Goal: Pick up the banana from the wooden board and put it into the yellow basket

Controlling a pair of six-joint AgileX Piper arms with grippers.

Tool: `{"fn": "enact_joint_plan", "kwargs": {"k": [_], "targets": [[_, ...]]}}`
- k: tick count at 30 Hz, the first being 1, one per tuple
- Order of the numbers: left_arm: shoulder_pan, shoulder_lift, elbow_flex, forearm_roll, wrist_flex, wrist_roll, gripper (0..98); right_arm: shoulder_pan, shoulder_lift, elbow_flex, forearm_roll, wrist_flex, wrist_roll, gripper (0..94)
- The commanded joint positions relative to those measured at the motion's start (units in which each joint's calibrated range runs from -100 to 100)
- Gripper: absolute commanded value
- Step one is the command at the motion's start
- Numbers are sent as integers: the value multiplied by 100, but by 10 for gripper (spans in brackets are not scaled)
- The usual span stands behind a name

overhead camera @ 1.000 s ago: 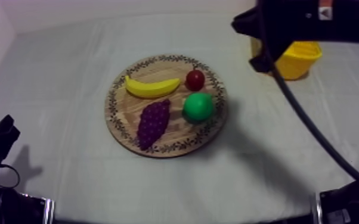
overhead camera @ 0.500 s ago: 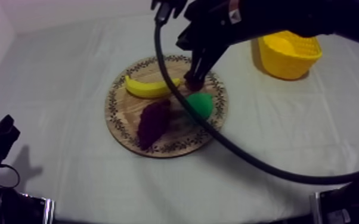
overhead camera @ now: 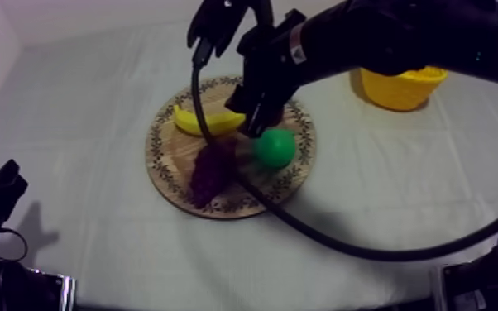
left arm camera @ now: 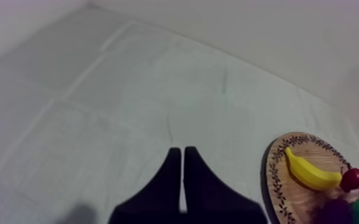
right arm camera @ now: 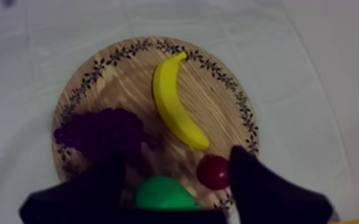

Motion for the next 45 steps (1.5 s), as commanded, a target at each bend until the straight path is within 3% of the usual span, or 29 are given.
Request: {"fn": "enact_joint_plan", "kwargs": {"k": [1,17,24,36,45], "targets": [[-2,-5,-1,-3,0,0,1,2,-2,11,17,-43,-100,606],[-2,-5,-1,-3,0,-1,1,-83,400,-104,113,-27,-158,528],[-2,-5,-1,-3,0,1,1,-202,1012,-534,308,165,-272,519],[-2,-5,-1,-3,0,-1,1,-119,2309,-1957,138,680,-132,514],[-2,-5,-1,-3,0,-1,1,-37,2941,-2148,251,572,-202,513]]}}
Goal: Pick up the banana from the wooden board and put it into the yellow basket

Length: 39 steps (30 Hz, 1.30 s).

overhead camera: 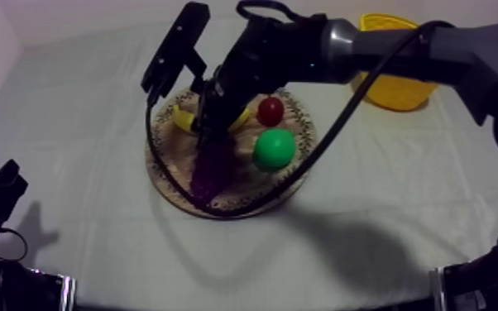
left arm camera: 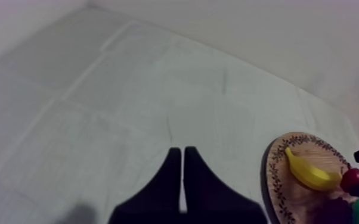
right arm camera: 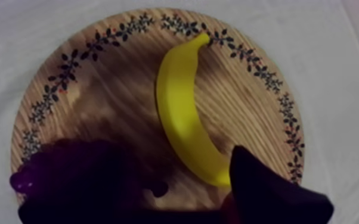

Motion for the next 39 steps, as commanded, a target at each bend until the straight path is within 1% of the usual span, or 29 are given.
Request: {"fn": "enact_joint_plan", "kwargs": {"k": [1,11,18,21,23,28,30,34,39], "targets": [[-2,-5,-1,-3,0,-1,1,18,92,-28,24,-40,-4,513],[-2,-5,-1,-3,0,-2,1,140,510,-412,-50,-148,150,510],[-2,-5,-1,-3,0,-2,1,166,830,-467,-20,-295,170,507],[-2,-5,-1,-3,0,-2,1,174,956,-458,-39,-398,189,483],[-2,-5,-1,-3,0,1,1,185,1000,-471,-137,-444,282,454],[-2,-5,-1,-3,0,0,1,220,1058,-561,-596,-547,794,333],[-2,-5,-1,-3,0,1,1,231,1072,-594,-715,-585,933,295],[-2,-5,-1,-3,0,1,1,237,1106,-629,-788,-651,1010,260],[-2,-5,-1,-3,0,3,1,249,1177,-602,-744,-786,963,262]]}}
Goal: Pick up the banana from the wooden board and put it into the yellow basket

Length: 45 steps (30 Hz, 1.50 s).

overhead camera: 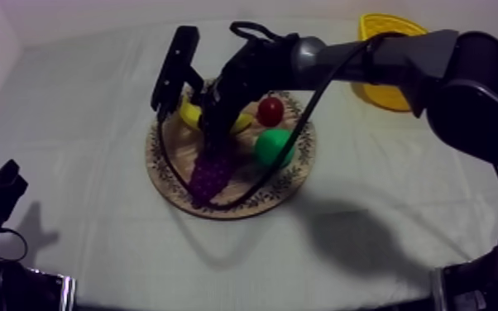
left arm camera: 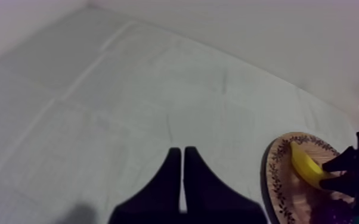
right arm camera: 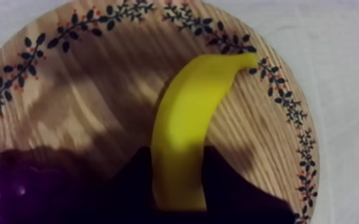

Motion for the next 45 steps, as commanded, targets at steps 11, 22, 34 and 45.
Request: {"fn": "enact_joint_plan", "kwargs": {"k": [11,22,34,45], "targets": [[-2,-5,-1,-3,0,1,1,4,-136,74,81,-22,-130,245],[-2,-5,-1,-3,0,0,1,154,-1339,11,-17,640,-336,240],[-2,-5,-1,-3,0,-1,1,1152,-3066,243,-315,1569,-163,241],[-2,-5,-1,-3,0,-1,1,2238,-3645,727,-478,1784,-22,235]]}}
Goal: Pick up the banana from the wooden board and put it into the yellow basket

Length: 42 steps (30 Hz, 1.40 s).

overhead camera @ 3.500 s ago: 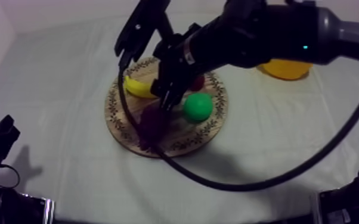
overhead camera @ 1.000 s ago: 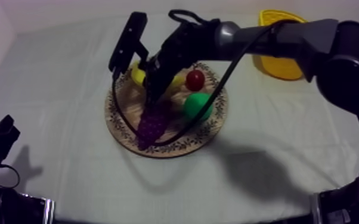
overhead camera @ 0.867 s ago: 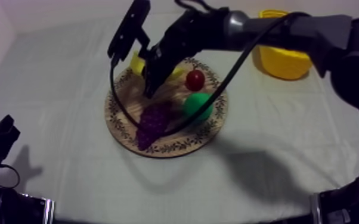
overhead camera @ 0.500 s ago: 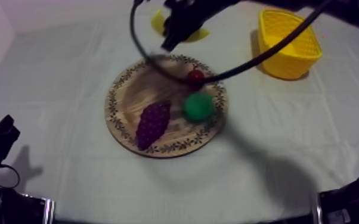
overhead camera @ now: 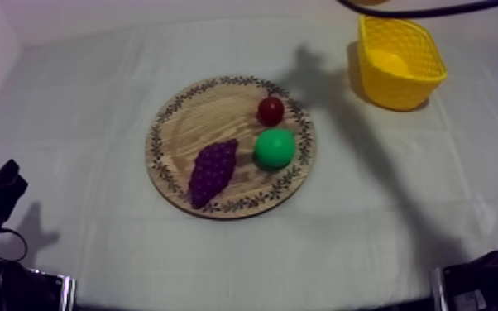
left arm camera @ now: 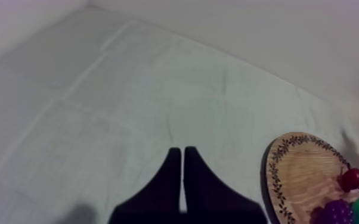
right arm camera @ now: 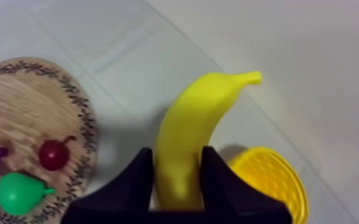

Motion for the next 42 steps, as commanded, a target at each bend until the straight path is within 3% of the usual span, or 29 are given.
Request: {"fn": "enact_joint_plan", "kwargs": {"k": [1,16,36,42], "targets": [[-2,-5,-1,-3,0,-1,1,349,4,92,-20,-82,-1,236],[-2,-5,-1,-3,0,1,1,1325,424,776,-84,-705,112,243],[-2,-5,-1,-3,0,3,1,1438,1317,1278,-126,-1318,278,248],[-2,-5,-1,-3,0,2,1,1471,1451,1244,-180,-1485,256,296]]}}
